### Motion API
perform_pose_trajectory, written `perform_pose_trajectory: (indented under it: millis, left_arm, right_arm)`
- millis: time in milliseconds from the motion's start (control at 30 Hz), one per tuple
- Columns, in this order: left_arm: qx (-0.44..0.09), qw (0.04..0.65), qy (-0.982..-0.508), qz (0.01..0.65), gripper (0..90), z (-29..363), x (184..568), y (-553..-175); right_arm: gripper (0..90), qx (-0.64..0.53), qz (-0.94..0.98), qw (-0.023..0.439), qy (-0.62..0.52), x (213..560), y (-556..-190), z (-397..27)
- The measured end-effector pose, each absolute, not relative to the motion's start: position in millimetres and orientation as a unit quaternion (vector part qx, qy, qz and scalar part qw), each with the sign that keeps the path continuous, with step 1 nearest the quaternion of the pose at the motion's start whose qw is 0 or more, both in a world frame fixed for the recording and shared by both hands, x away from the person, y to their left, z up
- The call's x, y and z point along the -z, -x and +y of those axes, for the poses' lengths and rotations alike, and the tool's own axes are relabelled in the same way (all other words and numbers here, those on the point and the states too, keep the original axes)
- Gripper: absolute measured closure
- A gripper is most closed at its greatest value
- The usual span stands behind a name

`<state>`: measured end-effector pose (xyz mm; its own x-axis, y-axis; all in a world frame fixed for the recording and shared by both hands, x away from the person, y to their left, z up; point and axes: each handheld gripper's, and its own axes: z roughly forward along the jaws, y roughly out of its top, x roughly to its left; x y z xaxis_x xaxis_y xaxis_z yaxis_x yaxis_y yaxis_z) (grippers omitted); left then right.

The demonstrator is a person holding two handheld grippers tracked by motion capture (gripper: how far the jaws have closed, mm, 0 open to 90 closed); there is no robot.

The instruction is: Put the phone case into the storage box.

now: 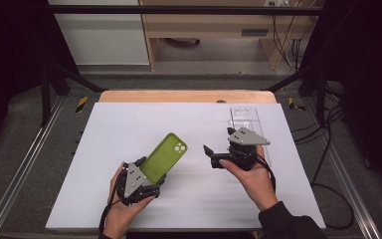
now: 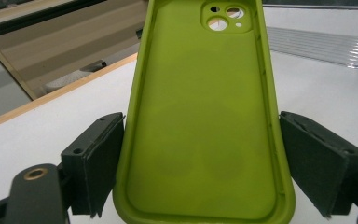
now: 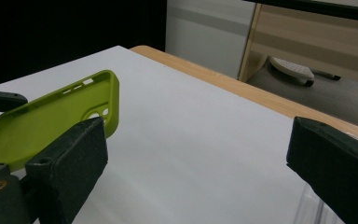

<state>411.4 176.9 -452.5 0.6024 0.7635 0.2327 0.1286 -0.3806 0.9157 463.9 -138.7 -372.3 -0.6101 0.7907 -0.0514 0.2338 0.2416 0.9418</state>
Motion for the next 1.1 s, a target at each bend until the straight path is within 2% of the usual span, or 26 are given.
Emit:
perform_pose_trajectory:
  millis: [1100]
  left_arm:
    - [-0.379,0.455,-0.764,0.258,15.9,164,447,-399]
  right_arm:
    - [8.6,-0.522,0.735,0.228,-0.367,389,-474,-94]
